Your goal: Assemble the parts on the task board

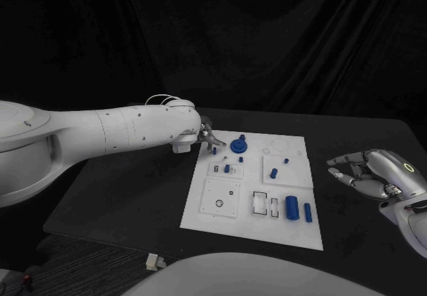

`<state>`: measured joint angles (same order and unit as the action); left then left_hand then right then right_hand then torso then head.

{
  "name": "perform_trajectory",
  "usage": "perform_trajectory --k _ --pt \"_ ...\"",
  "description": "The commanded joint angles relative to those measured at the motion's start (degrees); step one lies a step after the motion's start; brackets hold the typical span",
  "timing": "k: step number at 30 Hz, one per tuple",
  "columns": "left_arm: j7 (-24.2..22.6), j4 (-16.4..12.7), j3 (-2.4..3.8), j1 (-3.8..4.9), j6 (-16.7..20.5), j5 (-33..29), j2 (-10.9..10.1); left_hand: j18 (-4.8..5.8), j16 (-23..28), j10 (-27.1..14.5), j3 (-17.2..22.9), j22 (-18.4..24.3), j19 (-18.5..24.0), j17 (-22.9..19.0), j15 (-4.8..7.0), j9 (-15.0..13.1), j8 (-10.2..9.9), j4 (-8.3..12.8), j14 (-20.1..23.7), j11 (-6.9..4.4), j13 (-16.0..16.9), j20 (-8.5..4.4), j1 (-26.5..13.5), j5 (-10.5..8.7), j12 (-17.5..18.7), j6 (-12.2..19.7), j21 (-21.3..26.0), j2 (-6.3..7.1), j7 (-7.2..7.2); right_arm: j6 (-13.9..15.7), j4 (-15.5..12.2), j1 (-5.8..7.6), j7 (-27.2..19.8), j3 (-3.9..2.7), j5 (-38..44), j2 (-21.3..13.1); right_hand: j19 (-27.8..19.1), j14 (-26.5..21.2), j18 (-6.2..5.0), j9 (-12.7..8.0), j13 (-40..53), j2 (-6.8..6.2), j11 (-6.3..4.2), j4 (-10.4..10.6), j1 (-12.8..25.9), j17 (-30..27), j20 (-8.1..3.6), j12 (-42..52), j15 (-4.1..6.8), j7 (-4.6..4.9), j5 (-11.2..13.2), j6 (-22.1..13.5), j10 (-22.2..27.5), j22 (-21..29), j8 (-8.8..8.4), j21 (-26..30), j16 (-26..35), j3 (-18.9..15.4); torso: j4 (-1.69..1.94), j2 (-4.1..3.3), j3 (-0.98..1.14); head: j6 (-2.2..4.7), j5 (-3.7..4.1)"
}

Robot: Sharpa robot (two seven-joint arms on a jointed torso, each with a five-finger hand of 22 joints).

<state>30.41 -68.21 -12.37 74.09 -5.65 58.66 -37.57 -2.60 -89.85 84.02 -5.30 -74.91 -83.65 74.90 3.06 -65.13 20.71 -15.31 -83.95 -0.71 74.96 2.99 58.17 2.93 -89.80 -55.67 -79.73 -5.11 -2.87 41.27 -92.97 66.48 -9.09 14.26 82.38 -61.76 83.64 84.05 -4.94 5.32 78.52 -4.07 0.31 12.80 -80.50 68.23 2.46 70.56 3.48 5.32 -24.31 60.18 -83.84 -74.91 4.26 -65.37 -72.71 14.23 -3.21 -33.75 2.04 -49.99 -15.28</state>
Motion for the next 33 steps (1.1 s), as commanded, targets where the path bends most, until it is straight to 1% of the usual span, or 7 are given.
perform_trajectory --k 1,5,9,13,23,29,33 --pt "-0.6 0.4 0.05 -0.14 -0.8 -0.2 0.3 -0.12 -0.2 6.0 -0.3 -11.5 0.5 15.1 0.27 -0.3 0.3 0.0 -6.0 -0.09 15.0 0.1 0.7 -0.07 -0.2 0.7 0.5 -0.35 -0.03 0.5 0.1 -0.12 0.0 -0.04 0.1 0.1 0.5 2.5 0.42 0.0 -7.3 -0.24 -0.19 -0.2 0.1 -0.1 -0.04 -0.4 0.36 -0.03 -0.1 0.3 -0.5 -9.2 -0.04 0.2 0.2 0.1 -0.11 0.04 -0.05 -0.01 -0.43" --pt "-0.6 0.8 0.05 -0.19 -1.2 -0.2 0.4 -0.14 -0.2 6.0 -0.2 -11.5 0.6 15.1 0.2 -0.8 0.4 0.3 -6.0 -0.02 15.0 0.15 1.2 0.04 -0.2 1.2 0.6 -0.64 -0.11 0.4 0.1 -0.12 0.1 -0.04 0.1 0.2 0.5 2.5 0.42 0.0 -7.3 -0.24 -0.19 -0.2 0.1 -0.1 -0.04 -0.4 0.36 -0.03 -0.1 0.3 -0.5 -9.2 -0.04 0.2 0.2 0.1 0.09 0.09 -0.12 -0.01 -0.2" --pt "-0.7 1.2 0.05 -0.25 -1.4 -0.2 0.7 -0.2 -0.2 6.0 -0.1 -11.4 0.8 15.1 0.15 -1.1 0.5 0.5 -6.0 0.04 15.0 0.2 1.5 0.14 -0.2 1.5 0.9 -0.89 -0.15 0.2 0.2 -0.13 0.2 -0.04 0.1 0.2 0.4 2.5 0.41 -0.1 -7.3 -0.24 -0.19 -0.3 0.0 -0.2 -0.05 -0.5 0.37 -0.03 -0.3 0.3 -0.4 -9.1 -0.06 0.3 0.3 0.2 0.04 0.13 -0.03 -0.01 -0.19" --pt "-0.9 1.7 0.05 -0.38 -1.5 -0.2 1.0 -0.23 -0.2 6.0 0.1 -11.3 0.9 15.1 0.05 -1.3 0.4 0.8 -6.0 0.15 15.0 0.28 1.9 0.24 -0.2 2.2 1.0 -1.17 -0.29 0.2 0.2 -0.13 0.2 -0.04 0.1 0.4 0.4 2.5 0.41 -0.1 -7.3 -0.24 -0.19 -0.3 0.0 -0.2 -0.05 -0.5 0.37 -0.03 -0.3 0.3 -0.4 -9.1 -0.06 0.3 0.3 0.2 0.08 0.15 -0.04 -0.01 -0.32" --pt "-1.4 2.8 0.05 -0.79 -1.8 -0.2 1.4 -0.4 -0.2 6.0 0.9 -11.1 1.4 15.1 -0.17 -1.5 0.1 1.9 -6.0 0.37 15.0 0.48 3.2 0.43 -0.2 3.1 1.8 -1.84 -0.5 0.2 0.1 -0.13 0.4 -0.04 0.1 0.4 0.4 2.5 0.39 -0.1 -7.4 -0.23 -0.17 -0.4 -0.1 -0.3 -0.07 -0.5 0.37 0.02 -0.5 0.2 -0.4 -9.1 -0.13 0.4 0.4 0.3 -0.05 0.06 -0.04 -0.01 -0.28" --pt "-1.9 3.2 0.05 -0.94 -2.1 -0.2 1.5 -0.56 -0.2 6.0 1.5 -10.9 1.9 15.1 -0.36 -1.3 -0.6 2.8 -6.0 0.57 15.0 0.66 3.8 1.35 -0.2 3.6 2.5 -2.06 -0.69 0.2 0.1 -0.13 0.5 -0.04 0.1 0.3 0.4 2.5 0.38 -0.1 -7.4 -0.2 -0.15 -0.4 -0.1 -0.3 -0.07 -0.6 0.36 0.04 -0.6 0.1 -0.4 -9.1 -0.17 0.5 0.4 0.4 -0.14 0.02 -0.06 -0.01 -0.22" --pt "-2.2 3.3 0.05 -1.01 -2.3 -0.2 1.7 -0.62 -0.2 6.0 1.8 -10.8 2.1 15.1 -0.44 -1.1 -1.0 3.3 -6.0 0.65 15.0 0.76 4.1 2.29 -0.2 3.8 2.7 -2.05 -0.79 0.2 0.2 -0.13 0.6 -0.04 0.1 0.4 0.4 2.5 0.38 -0.1 -7.4 -0.19 -0.14 -0.4 -0.1 -0.4 -0.07 -0.6 0.36 0.05 -0.7 0.1 -0.4 -9.1 -0.18 0.5 0.4 0.4 -0.06 0.02 -0.04 -0.01 -0.04"
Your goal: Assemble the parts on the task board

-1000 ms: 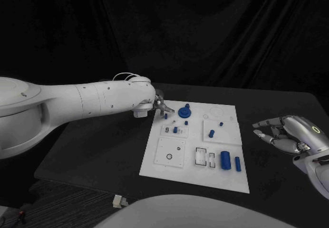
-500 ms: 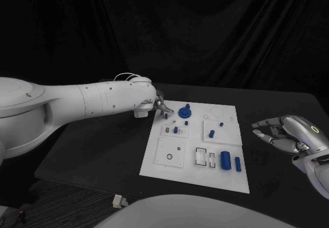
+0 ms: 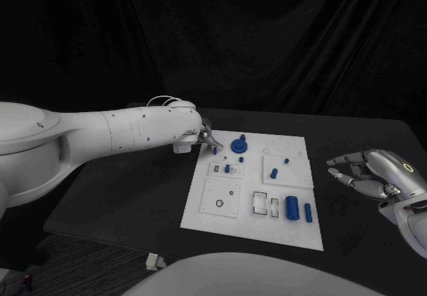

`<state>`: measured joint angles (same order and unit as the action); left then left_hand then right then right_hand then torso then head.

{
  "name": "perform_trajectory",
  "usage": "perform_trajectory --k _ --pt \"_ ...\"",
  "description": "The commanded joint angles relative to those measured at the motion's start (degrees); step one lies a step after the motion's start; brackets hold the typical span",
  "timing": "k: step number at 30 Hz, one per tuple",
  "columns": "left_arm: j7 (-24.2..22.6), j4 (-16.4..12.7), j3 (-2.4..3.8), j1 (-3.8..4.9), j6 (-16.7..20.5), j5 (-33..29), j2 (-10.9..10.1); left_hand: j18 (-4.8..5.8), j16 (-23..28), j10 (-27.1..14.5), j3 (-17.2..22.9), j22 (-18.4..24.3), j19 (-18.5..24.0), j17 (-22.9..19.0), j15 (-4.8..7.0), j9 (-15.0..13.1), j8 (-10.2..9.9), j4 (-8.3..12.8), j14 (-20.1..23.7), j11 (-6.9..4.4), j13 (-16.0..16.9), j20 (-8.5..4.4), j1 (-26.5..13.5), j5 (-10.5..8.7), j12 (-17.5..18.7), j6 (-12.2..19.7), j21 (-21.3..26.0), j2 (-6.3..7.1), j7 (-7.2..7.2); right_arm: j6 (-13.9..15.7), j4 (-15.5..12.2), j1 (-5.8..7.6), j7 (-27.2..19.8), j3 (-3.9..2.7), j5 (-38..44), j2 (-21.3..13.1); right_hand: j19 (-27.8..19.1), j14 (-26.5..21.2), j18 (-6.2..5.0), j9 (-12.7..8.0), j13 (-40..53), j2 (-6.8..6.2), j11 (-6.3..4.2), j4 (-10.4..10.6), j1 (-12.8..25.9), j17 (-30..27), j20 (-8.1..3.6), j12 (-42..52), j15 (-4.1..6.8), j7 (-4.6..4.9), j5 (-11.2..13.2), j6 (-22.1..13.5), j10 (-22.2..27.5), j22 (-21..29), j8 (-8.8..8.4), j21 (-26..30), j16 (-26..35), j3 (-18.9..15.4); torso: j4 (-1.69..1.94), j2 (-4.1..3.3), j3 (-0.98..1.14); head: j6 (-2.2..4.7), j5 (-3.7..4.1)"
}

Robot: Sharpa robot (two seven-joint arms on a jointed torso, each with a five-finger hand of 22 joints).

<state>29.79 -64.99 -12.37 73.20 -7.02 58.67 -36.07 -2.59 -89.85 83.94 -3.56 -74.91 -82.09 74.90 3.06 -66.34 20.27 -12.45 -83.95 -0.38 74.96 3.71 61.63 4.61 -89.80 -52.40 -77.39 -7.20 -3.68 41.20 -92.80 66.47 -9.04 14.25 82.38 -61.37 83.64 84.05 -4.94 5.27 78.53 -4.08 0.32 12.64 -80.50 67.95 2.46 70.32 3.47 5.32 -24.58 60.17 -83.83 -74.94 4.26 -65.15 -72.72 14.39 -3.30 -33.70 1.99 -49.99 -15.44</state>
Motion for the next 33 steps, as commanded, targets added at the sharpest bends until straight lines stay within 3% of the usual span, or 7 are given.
perform_trajectory --k 1,16,18,23,24,28,33 --pt "-1.6 0.1 0.05 -0.13 -1.0 -0.2 0.2 -0.62 -0.2 6.1 0.1 -10.8 0.6 15.1 -0.45 0.2 -0.6 0.5 -6.0 0.33 15.0 0.06 0.8 0.73 -0.2 0.6 0.4 0.06 0.0 0.3 0.0 -0.13 0.6 -0.03 0.1 0.0 0.4 2.4 0.38 -0.1 -7.5 -0.18 -0.14 -0.3 -0.1 -0.2 -0.07 -0.4 0.35 0.06 -0.5 0.1 -0.4 -9.1 -0.2 0.3 0.5 0.3 0.02 -0.02 0.0 -0.01 0.16" --pt "-2.3 0.1 0.06 -0.35 -1.5 -0.2 0.2 -0.63 -0.2 6.1 1.4 -10.8 0.6 15.1 -0.49 0.9 -1.5 2.4 -6.0 0.31 15.0 0.18 1.9 4.06 -0.2 0.1 0.5 0.19 0.09 0.0 0.3 -0.15 1.1 -0.03 0.1 0.0 0.3 2.4 0.34 -0.1 -7.6 -0.07 -0.12 -0.4 -0.2 -0.4 -0.07 -0.6 0.33 0.08 -0.8 0.0 -0.3 -9.0 -0.22 0.5 0.6 0.5 0.05 0.17 -0.03 -0.01 0.34" --pt "-2.5 0.1 0.06 -0.37 -1.4 -0.2 0.2 -0.64 -0.2 6.1 2.3 -10.8 0.6 15.1 -0.42 1.2 -2.0 3.4 -6.0 0.22 15.0 0.13 2.7 6.17 -0.2 0.1 0.5 0.29 0.2 0.0 0.3 -0.15 1.2 -0.03 0.1 0.1 0.3 2.4 0.34 -0.1 -7.7 -0.06 -0.12 -0.4 -0.2 -0.4 -0.07 -0.7 0.33 0.09 -0.9 0.0 -0.3 -9.0 -0.22 0.5 0.7 0.5 0.02 0.18 -0.04 -0.01 0.29" --pt "-2.9 0.0 0.06 -0.41 -1.3 -0.2 0.1 -0.64 -0.2 6.1 4.6 -10.8 0.6 15.1 -0.27 1.7 -2.6 5.4 -6.0 0.0 15.0 -0.02 4.2 7.42 -0.2 0.1 0.4 0.4 0.46 -0.1 0.3 -0.17 1.3 -0.03 0.1 0.1 0.2 2.3 0.33 -0.1 -7.8 -0.03 -0.12 -0.5 -0.3 -0.5 -0.07 -0.8 0.33 0.09 -1.2 0.0 -0.2 -9.0 -0.22 0.6 0.7 0.7 0.08 0.17 -0.01 -0.01 0.33" --pt "-3.1 0.0 0.06 -0.42 -1.3 -0.2 0.1 -0.65 -0.2 6.1 5.8 -10.8 0.6 15.1 -0.17 1.9 -2.8 6.2 -6.0 -0.08 15.0 -0.1 4.7 9.0 -0.2 -0.1 0.5 0.61 0.56 -0.1 0.4 -0.17 1.4 -0.03 0.1 0.1 0.2 2.3 0.33 -0.1 -7.8 -0.03 -0.12 -0.5 -0.3 -0.5 -0.07 -0.8 0.33 0.09 -1.2 0.0 -0.2 -9.0 -0.22 0.6 0.7 0.7 0.09 0.17 -0.01 -0.01 0.24" --pt "-3.8 0.0 0.06 -0.44 -1.2 -0.2 -0.1 -0.64 -0.2 6.1 7.6 -10.8 0.6 15.1 -0.08 2.2 -3.1 7.2 -6.0 -0.21 15.0 -0.2 4.9 10.62 -0.2 -0.4 0.4 1.13 0.71 -0.2 0.3 -0.23 1.5 -0.03 0.1 0.1 0.2 2.3 0.32 -0.1 -7.8 0.01 -0.12 -0.7 -0.4 -0.6 -0.07 -0.9 0.33 0.09 -1.4 0.0 -0.2 -9.0 -0.22 0.6 0.8 0.9 0.13 0.17 0.0 -0.01 0.04" --pt "-4.8 0.1 0.06 -0.48 -0.8 -0.2 -0.2 -0.65 -0.2 6.1 13.9 -10.9 0.5 15.1 0.24 2.8 -3.6 9.8 -6.0 -0.46 15.0 -0.6 4.2 14.19 -0.2 -1.7 0.4 3.0 1.05 -0.2 0.4 -0.27 1.7 -0.03 0.1 0.2 0.2 2.3 0.29 -0.1 -8.0 0.08 -0.12 -0.8 -0.5 -0.8 -0.07 -1.0 0.33 0.09 -1.6 0.1 -0.2 -8.9 -0.21 0.8 0.9 1.1 0.09 0.18 -0.03 -0.01 0.09"
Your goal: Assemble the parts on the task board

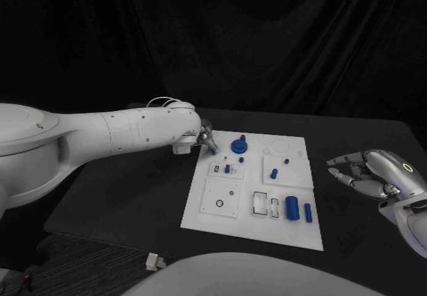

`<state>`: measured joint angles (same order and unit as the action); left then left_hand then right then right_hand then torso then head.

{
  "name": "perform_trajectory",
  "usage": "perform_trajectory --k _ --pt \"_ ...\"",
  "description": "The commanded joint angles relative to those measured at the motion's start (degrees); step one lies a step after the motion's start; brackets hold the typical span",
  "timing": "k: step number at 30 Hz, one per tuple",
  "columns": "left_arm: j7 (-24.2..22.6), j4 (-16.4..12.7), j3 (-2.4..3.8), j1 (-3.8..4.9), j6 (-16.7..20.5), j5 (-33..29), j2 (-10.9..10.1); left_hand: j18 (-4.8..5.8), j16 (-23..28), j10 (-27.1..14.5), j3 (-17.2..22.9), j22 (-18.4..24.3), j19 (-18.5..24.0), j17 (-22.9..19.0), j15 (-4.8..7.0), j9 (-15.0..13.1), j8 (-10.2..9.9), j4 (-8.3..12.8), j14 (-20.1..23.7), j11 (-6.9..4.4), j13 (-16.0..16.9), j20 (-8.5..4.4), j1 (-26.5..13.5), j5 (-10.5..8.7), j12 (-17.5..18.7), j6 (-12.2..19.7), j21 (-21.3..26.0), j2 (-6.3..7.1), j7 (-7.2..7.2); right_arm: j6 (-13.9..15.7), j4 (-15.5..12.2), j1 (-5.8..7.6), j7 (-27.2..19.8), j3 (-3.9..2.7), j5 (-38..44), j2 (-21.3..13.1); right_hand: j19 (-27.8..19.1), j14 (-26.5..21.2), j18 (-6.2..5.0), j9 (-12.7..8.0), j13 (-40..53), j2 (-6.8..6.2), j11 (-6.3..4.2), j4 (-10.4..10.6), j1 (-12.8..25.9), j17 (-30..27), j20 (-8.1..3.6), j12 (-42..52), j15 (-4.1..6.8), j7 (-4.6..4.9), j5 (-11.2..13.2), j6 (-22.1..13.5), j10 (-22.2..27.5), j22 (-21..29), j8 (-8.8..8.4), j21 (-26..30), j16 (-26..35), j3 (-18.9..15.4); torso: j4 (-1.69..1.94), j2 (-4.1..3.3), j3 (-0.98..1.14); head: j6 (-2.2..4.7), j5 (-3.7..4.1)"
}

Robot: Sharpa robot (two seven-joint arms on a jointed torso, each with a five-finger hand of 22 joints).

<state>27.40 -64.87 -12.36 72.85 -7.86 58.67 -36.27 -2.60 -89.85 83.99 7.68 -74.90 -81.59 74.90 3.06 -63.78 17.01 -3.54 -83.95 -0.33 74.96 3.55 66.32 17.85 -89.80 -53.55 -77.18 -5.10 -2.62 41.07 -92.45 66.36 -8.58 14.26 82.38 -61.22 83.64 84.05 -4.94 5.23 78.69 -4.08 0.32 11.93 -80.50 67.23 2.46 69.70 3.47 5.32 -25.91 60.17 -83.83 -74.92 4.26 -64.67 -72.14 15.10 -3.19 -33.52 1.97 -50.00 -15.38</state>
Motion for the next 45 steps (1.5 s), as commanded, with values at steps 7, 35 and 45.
perform_trajectory --k 7,35,45 --pt "-3.0 -0.2 0.05 -0.17 0.4 -0.2 -0.3 -0.66 -0.2 5.6 10.8 -10.8 0.1 15.1 0.29 0.5 -0.9 3.3 -6.0 -0.69 14.8 -0.52 -2.4 3.16 0.3 -1.4 0.3 3.11 0.03 -0.3 0.1 -0.18 1.4 -0.04 0.1 0.0 0.1 2.2 0.27 -0.1 -8.2 0.12 -0.12 -0.2 -0.6 -0.2 -0.08 -0.5 0.33 0.09 -0.4 0.1 -0.1 -8.9 -0.2 0.4 0.4 0.4 0.02 -0.02 0.01 0.0 0.1" --pt "2.9 -15.7 0.04 0.13 7.7 -0.2 -9.7 -0.55 -0.2 5.6 21.2 -10.9 -0.3 15.1 0.57 -0.5 -1.3 5.4 -6.0 -0.9 14.7 -0.67 -10.4 1.19 0.4 -3.5 0.0 6.7 0.26 -0.3 0.0 -0.42 1.9 -0.03 0.1 -0.3 0.0 2.2 0.22 -0.1 -8.6 0.16 -0.13 -0.4 -0.7 -0.6 -0.09 -1.0 0.34 0.09 -0.6 0.1 0.0 -8.8 -0.19 0.7 0.7 0.7 0.07 0.07 0.15 0.0 1.3" --pt "3.3 -17.7 0.02 -0.1 9.1 -0.2 -9.3 -0.52 -0.2 5.6 20.7 -11.0 -0.4 15.1 0.59 -0.7 -1.2 4.9 -6.0 -0.92 14.8 -0.7 -10.9 0.23 0.3 -3.7 -0.1 6.4 0.26 -0.1 -0.4 -0.55 1.9 -0.03 0.1 -0.6 0.0 2.1 0.2 -0.1 -8.7 0.13 -0.12 -0.5 -0.7 -0.6 -0.09 -1.1 0.34 0.11 -0.7 0.1 0.1 -8.8 -0.21 0.8 0.8 0.7 0.04 -0.01 0.07 0.0 1.54"
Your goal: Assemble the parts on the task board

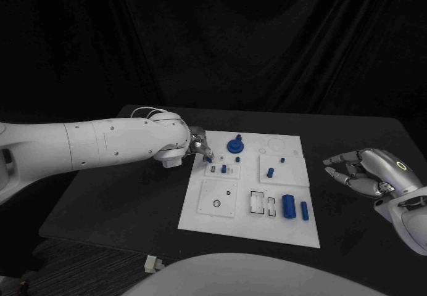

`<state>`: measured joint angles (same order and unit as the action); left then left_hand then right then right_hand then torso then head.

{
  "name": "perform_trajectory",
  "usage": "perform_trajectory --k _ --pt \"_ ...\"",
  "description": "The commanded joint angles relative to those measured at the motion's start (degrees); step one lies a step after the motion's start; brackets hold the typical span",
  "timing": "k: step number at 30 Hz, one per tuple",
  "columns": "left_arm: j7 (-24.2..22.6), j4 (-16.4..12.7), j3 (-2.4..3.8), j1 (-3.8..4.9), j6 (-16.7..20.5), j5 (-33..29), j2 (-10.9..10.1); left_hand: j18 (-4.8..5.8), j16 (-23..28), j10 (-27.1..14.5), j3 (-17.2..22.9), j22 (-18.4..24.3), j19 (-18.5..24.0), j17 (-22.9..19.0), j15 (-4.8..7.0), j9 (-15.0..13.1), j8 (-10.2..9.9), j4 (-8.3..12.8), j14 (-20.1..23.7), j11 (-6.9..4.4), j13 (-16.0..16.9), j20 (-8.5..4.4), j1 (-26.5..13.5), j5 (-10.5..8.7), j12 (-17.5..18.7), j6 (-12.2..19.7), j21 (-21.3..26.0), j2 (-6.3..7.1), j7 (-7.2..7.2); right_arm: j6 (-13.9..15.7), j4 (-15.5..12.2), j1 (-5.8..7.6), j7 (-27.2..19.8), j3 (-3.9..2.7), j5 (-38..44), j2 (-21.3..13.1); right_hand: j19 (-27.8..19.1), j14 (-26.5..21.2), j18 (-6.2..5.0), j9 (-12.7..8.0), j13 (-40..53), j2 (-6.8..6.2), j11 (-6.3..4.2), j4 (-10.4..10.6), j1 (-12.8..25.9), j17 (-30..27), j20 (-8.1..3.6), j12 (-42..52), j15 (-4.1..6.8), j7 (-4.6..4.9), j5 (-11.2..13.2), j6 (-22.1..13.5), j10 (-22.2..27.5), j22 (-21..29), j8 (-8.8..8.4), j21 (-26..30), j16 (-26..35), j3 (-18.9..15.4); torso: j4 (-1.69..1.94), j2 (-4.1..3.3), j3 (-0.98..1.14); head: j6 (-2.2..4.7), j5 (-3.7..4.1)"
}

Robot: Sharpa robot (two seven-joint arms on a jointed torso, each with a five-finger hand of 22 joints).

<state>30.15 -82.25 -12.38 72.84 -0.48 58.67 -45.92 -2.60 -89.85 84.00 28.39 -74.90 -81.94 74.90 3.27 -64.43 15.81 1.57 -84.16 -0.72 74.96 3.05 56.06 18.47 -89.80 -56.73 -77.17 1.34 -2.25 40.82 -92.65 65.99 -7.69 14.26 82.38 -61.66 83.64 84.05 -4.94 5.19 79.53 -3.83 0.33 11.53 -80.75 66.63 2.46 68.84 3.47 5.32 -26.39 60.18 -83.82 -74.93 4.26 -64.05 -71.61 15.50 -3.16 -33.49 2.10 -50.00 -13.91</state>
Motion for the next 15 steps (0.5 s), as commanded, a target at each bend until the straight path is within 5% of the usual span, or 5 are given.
perform_trajectory --k 1,15 --pt "0.5 -0.3 0.04 -0.14 1.8 -0.2 0.5 -0.52 -0.2 5.6 0.0 -11.0 -0.1 15.1 0.39 -0.1 0.0 -0.3 -5.8 -0.53 14.8 -0.2 -0.7 -0.42 0.3 -0.5 -0.1 -0.06 -0.11 0.1 -0.2 -0.19 1.0 -0.04 0.1 -0.2 0.0 2.1 0.2 0.0 -9.5 -0.11 -0.12 -0.1 -0.5 0.0 -0.09 -0.2 0.35 0.11 -0.2 0.1 0.1 -8.8 -0.21 0.2 0.3 0.3 -0.02 -0.06 -0.07 0.0 0.09" --pt "0.7 0.0 0.04 -1.34 1.8 -0.2 1.4 -0.51 -0.2 5.5 0.0 -11.0 -0.1 15.1 0.39 -0.1 -0.1 -0.4 -5.8 -0.55 14.7 -0.21 -0.6 -0.36 0.5 -0.4 -0.1 -0.4 -0.07 0.1 -0.3 -0.27 0.9 -0.04 0.1 -0.2 0.0 2.1 0.19 -0.1 -9.5 -0.17 -0.11 -0.1 -0.4 -0.2 -0.09 -0.2 0.34 0.14 -0.3 0.0 0.1 -8.8 -0.24 0.3 0.3 0.3 0.18 -0.19 -0.09 0.0 0.6"
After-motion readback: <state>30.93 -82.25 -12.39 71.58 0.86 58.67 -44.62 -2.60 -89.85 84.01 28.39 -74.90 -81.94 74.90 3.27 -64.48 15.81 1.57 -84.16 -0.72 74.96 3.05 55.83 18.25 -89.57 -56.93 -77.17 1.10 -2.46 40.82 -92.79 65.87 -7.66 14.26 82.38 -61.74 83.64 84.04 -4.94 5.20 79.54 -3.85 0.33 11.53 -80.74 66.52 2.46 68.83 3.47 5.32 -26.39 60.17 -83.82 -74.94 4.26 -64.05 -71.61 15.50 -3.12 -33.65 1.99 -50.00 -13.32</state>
